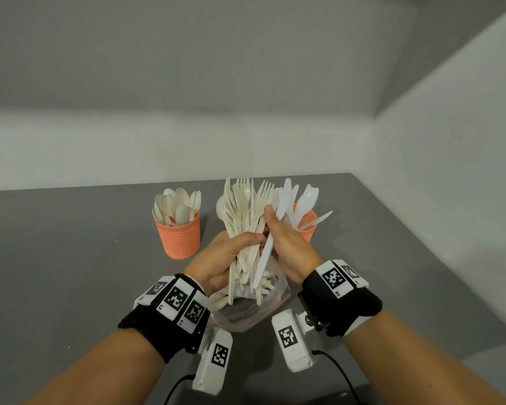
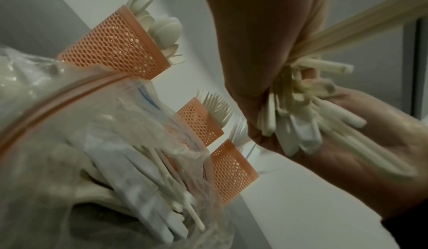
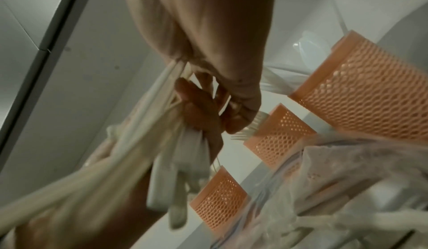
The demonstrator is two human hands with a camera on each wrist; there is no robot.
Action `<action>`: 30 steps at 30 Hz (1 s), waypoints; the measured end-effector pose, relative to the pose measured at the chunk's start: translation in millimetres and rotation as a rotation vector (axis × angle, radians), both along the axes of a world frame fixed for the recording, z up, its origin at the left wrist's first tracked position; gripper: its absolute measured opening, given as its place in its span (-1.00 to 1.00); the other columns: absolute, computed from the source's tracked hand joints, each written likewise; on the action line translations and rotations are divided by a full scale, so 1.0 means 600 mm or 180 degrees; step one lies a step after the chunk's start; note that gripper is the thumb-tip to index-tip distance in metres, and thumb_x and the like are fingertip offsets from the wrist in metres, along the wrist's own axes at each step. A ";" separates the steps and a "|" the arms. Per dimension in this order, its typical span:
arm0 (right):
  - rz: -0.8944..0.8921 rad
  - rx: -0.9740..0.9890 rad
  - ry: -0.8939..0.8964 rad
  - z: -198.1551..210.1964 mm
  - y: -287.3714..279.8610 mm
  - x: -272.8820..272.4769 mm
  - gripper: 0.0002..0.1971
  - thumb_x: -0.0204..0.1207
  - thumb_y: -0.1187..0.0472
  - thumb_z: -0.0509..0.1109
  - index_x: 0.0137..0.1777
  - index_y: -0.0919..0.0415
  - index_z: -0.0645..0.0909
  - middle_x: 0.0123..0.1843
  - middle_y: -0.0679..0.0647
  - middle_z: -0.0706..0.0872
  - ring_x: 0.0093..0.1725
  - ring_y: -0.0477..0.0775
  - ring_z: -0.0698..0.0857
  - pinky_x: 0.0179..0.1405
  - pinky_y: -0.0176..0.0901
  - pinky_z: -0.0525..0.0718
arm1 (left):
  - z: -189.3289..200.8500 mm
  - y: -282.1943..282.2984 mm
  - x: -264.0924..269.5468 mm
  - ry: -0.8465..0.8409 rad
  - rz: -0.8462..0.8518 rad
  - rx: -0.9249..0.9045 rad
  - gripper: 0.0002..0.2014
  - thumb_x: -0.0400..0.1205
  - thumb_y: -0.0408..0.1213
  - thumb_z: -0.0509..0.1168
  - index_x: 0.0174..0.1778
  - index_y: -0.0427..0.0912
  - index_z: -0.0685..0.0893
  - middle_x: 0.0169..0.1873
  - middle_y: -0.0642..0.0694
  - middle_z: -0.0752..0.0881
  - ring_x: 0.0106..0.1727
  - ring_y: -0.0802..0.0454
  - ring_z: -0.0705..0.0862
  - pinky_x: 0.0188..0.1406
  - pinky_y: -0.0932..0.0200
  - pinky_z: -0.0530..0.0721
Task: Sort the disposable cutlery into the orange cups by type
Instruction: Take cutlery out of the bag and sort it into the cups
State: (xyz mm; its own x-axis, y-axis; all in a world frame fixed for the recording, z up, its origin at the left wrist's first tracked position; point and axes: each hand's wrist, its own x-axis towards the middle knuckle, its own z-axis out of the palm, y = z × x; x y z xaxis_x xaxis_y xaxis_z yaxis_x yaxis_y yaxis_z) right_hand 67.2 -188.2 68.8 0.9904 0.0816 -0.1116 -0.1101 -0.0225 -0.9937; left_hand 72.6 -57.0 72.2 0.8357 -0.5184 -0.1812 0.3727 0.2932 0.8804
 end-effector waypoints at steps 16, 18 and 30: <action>-0.0724 -0.0503 -0.0904 0.025 -0.012 -0.030 -0.73 0.58 0.22 0.33 -0.37 0.20 0.56 -0.58 -0.12 0.60 -0.56 -0.21 0.60 -0.42 -0.35 0.57 | -0.003 -0.014 0.000 -0.0218 -0.0106 -0.0146 -0.77 0.55 -0.25 0.28 0.07 -0.26 0.66 -0.34 -0.13 0.70 -0.41 0.12 0.68 -0.34 0.20 0.71; -0.0618 -0.0376 -0.0840 0.031 -0.012 -0.033 -0.73 0.56 0.21 0.37 -0.39 0.19 0.53 -0.61 -0.08 0.58 -0.60 -0.05 0.60 -0.51 -0.28 0.57 | -0.003 -0.014 -0.002 -0.0267 -0.0266 -0.0126 -0.82 0.53 -0.44 0.31 0.04 -0.27 0.66 -0.40 -0.11 0.69 -0.43 0.12 0.68 -0.35 0.23 0.70; -0.0546 0.0048 -0.0961 0.028 -0.016 -0.050 -0.82 0.58 0.38 0.28 -0.07 0.07 0.45 -0.44 -0.05 0.62 -0.53 -0.16 0.63 -0.49 -0.37 0.59 | 0.004 -0.024 0.003 0.0057 0.0095 -0.0317 -0.80 0.60 -0.46 0.25 0.11 -0.44 0.59 -0.47 -0.20 0.60 -0.51 0.05 0.64 -0.45 0.19 0.69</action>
State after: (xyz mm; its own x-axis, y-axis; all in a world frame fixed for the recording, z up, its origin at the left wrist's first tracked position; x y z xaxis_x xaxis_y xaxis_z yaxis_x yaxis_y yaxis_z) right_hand 36.9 -198.0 85.6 0.9780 -0.0894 0.1884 0.1879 -0.0141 -0.9821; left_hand 74.1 -71.5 74.4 0.8482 -0.5094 -0.1451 0.3779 0.3901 0.8396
